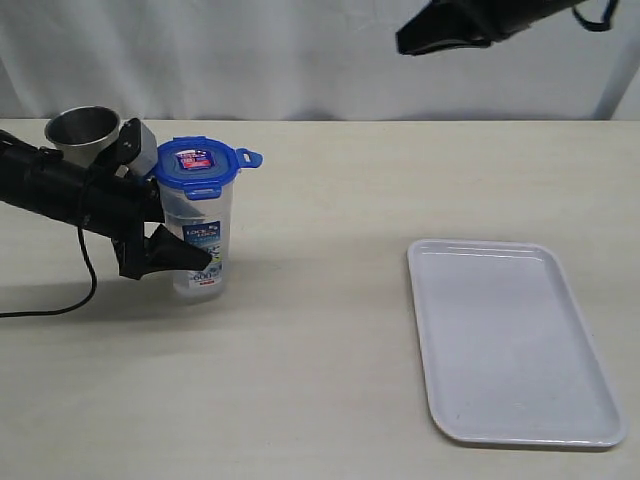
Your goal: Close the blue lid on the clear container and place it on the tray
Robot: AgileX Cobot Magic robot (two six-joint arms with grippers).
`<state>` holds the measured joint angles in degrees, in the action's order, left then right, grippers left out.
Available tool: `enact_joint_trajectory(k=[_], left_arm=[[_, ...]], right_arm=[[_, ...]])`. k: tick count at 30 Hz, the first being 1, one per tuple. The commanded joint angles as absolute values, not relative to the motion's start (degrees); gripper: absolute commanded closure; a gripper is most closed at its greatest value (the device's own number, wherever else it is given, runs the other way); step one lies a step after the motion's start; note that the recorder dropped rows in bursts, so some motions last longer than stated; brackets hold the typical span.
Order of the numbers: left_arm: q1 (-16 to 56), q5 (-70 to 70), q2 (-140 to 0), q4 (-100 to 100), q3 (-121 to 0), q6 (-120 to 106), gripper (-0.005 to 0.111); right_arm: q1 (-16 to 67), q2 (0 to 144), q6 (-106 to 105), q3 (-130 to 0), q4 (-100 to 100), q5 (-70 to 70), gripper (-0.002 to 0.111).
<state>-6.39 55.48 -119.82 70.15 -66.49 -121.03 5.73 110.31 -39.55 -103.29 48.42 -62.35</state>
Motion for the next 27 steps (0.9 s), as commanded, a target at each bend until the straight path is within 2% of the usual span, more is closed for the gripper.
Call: enact_joint_trajectory(k=[1,4,6,19,27], left_arm=[[-5.96,56.56,-119.54,71.18,-67.04,-122.4,0.107],[-5.96,56.84,-119.54,71.18,-67.04,-122.4,0.107],[-5.96,56.84,-119.54,71.18,-67.04,-122.4,0.107],[-5.96,56.95,-119.54,71.18,-67.04,-122.4,0.107],[-5.96,56.95,-119.54,71.18,-67.04,-122.4,0.107]], right_arm=[[19.38,110.2,-37.6,-103.6,43.97,-52.8,0.085],[28.55,110.48,-32.19,-103.6,35.71,-42.83,0.086],[31.62,112.13,-30.57,-103.81,33.63,-41.72,0.086],[33.08,122.07,-29.33,-103.81,34.65,-47.15,0.086],[34.63,121.83,-30.83,-103.95,33.59,-48.32,0.084]])
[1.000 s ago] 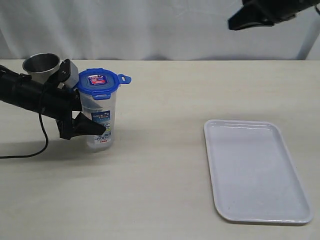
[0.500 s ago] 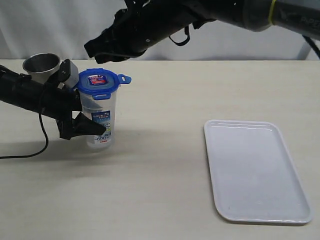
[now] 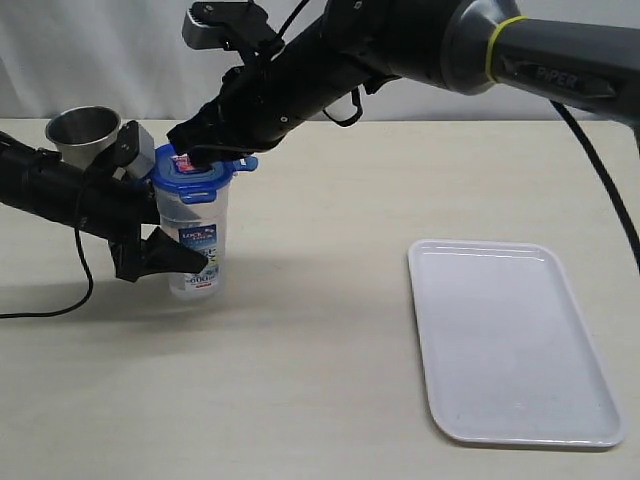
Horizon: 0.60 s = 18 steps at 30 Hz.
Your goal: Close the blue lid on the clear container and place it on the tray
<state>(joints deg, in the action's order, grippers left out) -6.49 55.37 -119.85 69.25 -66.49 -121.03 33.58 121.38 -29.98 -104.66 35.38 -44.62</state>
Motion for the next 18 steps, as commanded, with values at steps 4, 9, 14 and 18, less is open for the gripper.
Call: enact_joint_trajectory(k=[4,9,14,18], left_arm=[[-5.96,56.79,-119.54,71.18,-67.04,-122.4,0.107],[-5.96,56.81,-119.54,71.18,-67.04,-122.4,0.107],[-5.96,56.81,-119.54,71.18,-67.04,-122.4,0.107],[-5.96,56.92,-119.54,71.18,-67.04,-122.4,0.107]], right_arm=[[33.15,119.24,-25.53,-104.51,27.67,-48.34,0.069],[31.21,115.08,-23.19,-111.28,25.2,-54.87,0.052],[30.66,117.32,-17.09,-111.54,18.9,-58.97,0.063],[28.59,121.86,-19.0,-111.89,27.31,-57.82,0.062]])
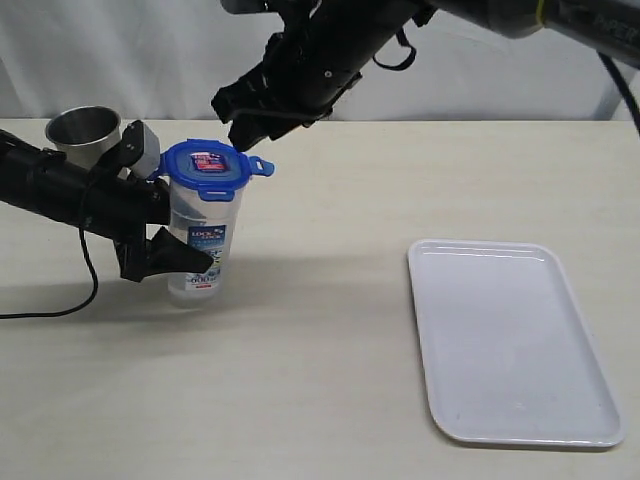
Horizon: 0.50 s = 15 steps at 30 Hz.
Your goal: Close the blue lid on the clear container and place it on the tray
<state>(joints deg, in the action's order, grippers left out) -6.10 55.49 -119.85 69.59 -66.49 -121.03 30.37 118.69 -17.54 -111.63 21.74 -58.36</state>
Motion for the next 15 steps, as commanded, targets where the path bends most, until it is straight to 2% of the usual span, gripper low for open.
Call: enact_joint_trajectory(k=[1,7,10,15], left_arm=[[-5.96,56.92,-119.54,71.18,-67.04,-122.4,0.107],[-5.96,56.8,-119.54,71.18,-67.04,-122.4,0.107],[-5.96,56.8,-119.54,71.42,-67.04,-122.4,0.107],[-5.96,56.8,-119.54,71.56,-67.04,-122.4,0.107]], right_arm=[[28.12,122.39,-19.28,-111.89,28.21,-57.95,0.062],[27.52,124.69,-22.19,-111.89,35.64,-61.37,0.061],[27.52,125.85,-24.8,-111.89,40.6,-62.8,0.053],[27.52,127.64,-26.72,-111.89,44.35,-66.54,0.053]])
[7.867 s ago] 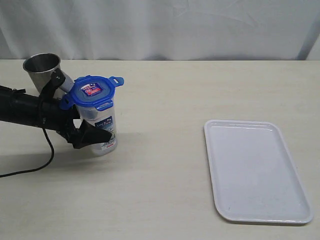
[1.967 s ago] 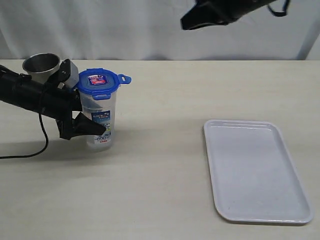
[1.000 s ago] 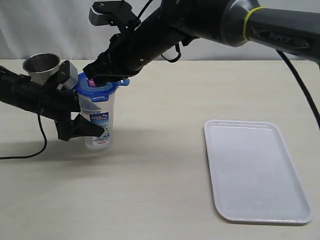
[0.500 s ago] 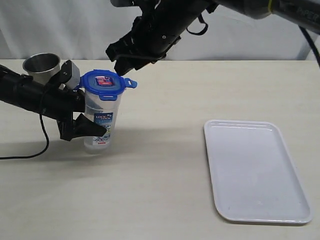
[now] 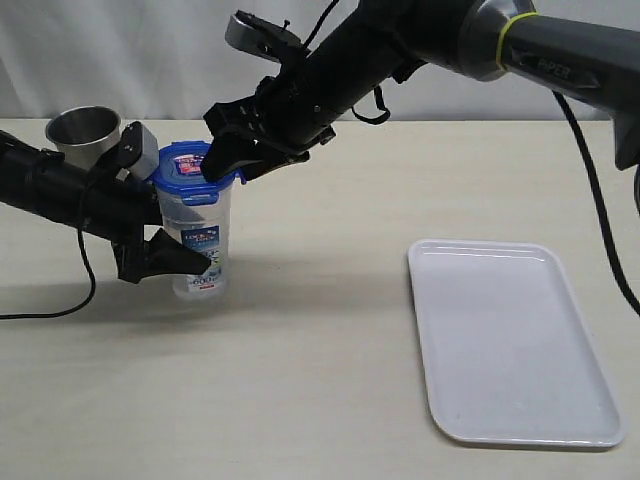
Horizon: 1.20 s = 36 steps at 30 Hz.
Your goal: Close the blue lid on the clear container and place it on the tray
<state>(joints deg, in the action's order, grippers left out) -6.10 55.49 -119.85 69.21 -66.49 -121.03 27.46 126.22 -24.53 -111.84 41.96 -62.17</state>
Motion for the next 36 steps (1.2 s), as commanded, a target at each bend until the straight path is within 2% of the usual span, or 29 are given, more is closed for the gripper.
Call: enact_joint_trajectory(k=[1,4,13,23,25,26,29,36], left_arm=[[-5.96,56.8,-119.54,71.56,-67.04,-122.4,0.107],[-5.96,56.8,-119.54,71.56,-67.04,-122.4,0.107],[-5.96,56.8,-119.54,71.56,-67.04,-122.4,0.107],[-5.96,56.74,-119.54,71.43,-67.04,-122.4,0.107],[-5.96,56.74,-119.54,71.43,-67.04,-122.4,0.107],[-5.96,56.86,-119.54,71.43,-67.04,-122.4,0.107],[-5.96,56.86,-119.54,71.43,-67.04,-122.4,0.107],[-5.96,56.86,-119.54,71.43,-67.04,-122.4,0.107]], right_arm=[[27.52,128.01,-26.72,-111.89,44.72,-66.68,0.053],[27.52,131.03,-30.28,-111.89,49.82,-69.96,0.064],[26.95,132.54,-36.66,-112.0,52.88,-69.96,0.065],[23.85,125.19,-46.02,-112.0,52.64,-69.96,0.064],[23.85,124.78,-46.23,-112.0,52.42,-69.96,0.061],[23.85,124.65,-46.23,-112.0,51.45,-69.96,0.053],[23.85,124.65,-45.22,-112.0,49.84,-69.96,0.043],[23.85,122.26,-49.96,-112.0,47.67,-67.47,0.045]])
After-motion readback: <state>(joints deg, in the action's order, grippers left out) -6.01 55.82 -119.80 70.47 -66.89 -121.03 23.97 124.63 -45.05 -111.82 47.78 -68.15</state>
